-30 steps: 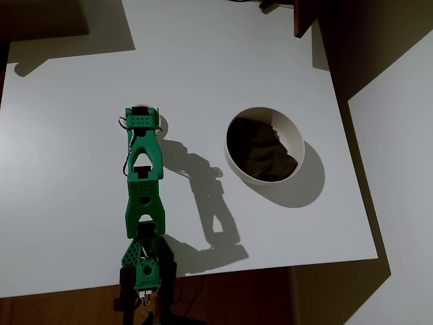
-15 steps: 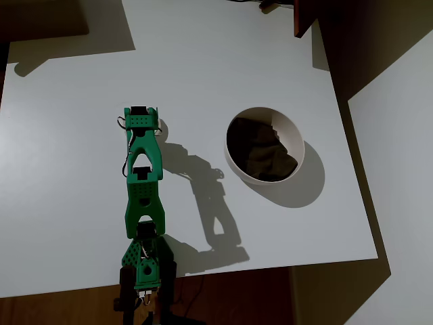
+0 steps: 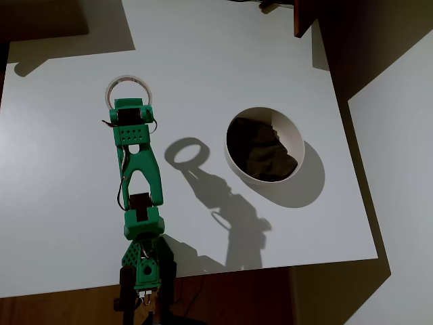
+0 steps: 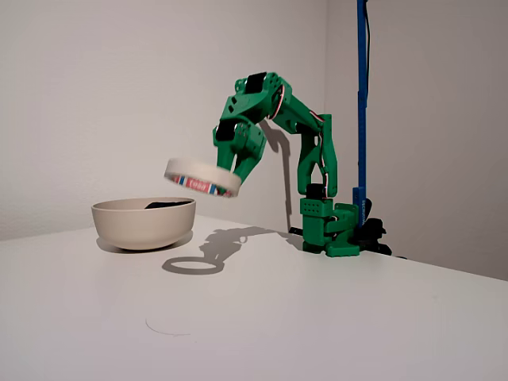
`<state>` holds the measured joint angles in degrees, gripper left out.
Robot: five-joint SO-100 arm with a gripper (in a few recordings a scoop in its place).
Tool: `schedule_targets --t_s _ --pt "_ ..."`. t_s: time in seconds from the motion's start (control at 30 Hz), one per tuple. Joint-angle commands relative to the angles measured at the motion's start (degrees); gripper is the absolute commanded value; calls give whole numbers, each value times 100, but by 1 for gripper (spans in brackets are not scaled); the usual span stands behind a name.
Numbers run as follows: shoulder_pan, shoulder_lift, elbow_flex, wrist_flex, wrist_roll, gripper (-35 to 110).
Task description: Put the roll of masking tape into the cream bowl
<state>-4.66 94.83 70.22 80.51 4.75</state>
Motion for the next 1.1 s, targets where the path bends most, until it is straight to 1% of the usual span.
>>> schedule_targets --t_s 0.0,0.17,0.43,0.83,0.93,1.07 --pt "149 1248 -431 176 149 -8" --pt "870 1459 -896 290 79 -8" --pt "2294 1661 -1441 167 -44 -8" --pt "4790 1028 -1529 -756 -18 -8" --pt "5282 703 -1529 -1037 -9 -8" --pt "5669 185 -1529 -1354 -62 -8"
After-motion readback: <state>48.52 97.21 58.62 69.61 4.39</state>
